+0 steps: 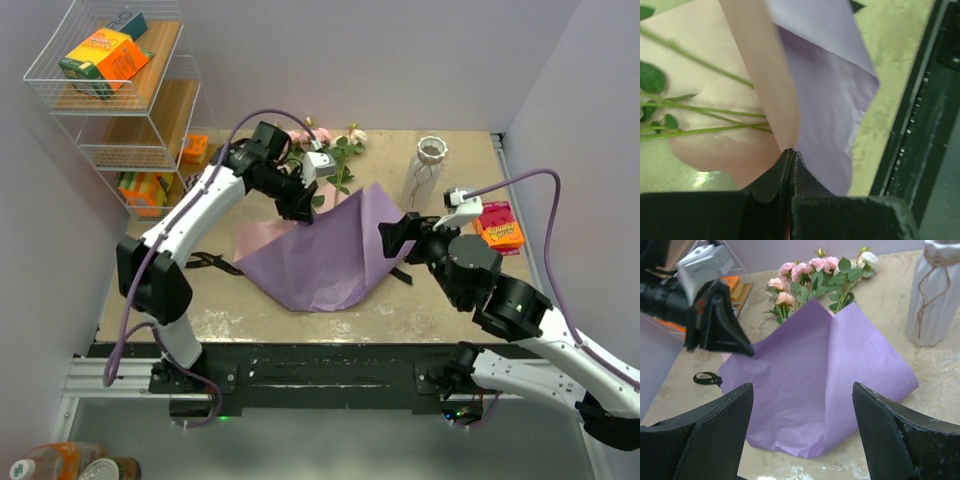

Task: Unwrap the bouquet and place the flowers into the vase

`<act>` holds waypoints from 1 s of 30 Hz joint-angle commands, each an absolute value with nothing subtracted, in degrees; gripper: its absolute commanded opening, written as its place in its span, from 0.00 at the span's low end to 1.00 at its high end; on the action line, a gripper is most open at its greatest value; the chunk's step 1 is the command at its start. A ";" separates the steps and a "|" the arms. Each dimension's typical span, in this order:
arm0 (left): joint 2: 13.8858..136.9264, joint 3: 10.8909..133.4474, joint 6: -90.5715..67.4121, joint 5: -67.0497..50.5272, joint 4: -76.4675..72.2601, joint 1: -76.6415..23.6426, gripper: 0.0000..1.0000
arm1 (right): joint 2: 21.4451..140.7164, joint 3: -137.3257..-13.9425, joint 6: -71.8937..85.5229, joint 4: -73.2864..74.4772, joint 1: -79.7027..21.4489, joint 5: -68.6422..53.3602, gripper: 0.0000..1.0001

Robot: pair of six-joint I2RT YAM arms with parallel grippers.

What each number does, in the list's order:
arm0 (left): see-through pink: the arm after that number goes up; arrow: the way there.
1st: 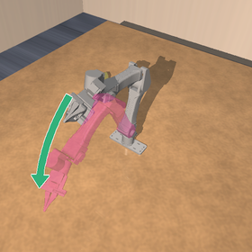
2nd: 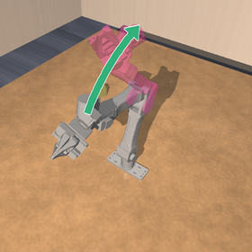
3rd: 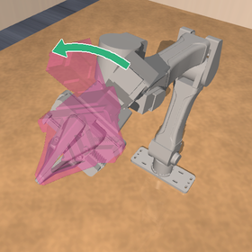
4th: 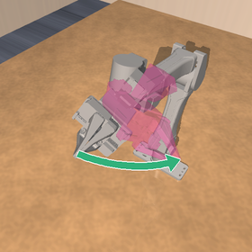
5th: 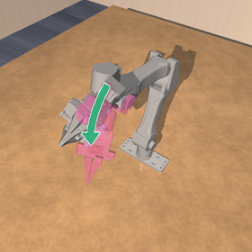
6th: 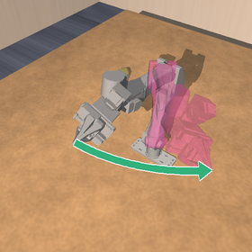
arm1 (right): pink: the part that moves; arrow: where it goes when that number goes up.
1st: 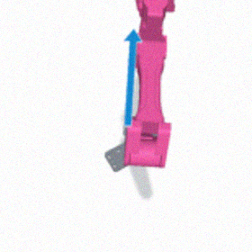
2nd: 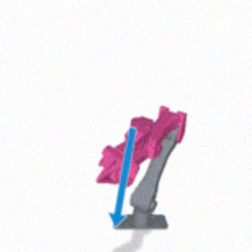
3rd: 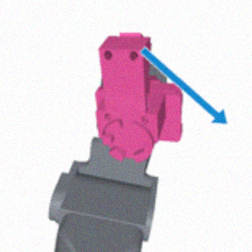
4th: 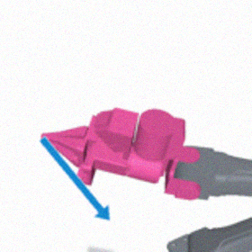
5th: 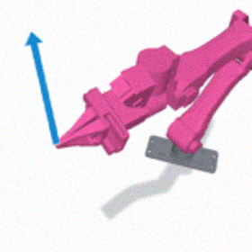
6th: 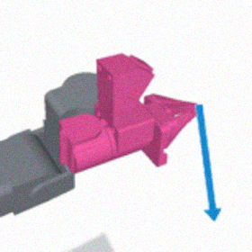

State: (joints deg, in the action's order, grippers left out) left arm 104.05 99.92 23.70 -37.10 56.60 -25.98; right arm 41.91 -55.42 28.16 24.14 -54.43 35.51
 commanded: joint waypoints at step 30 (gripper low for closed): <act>67.68 78.58 47.19 -51.33 75.50 -46.49 0.22 | 56.51 -65.39 22.68 18.90 -54.58 34.72 0.84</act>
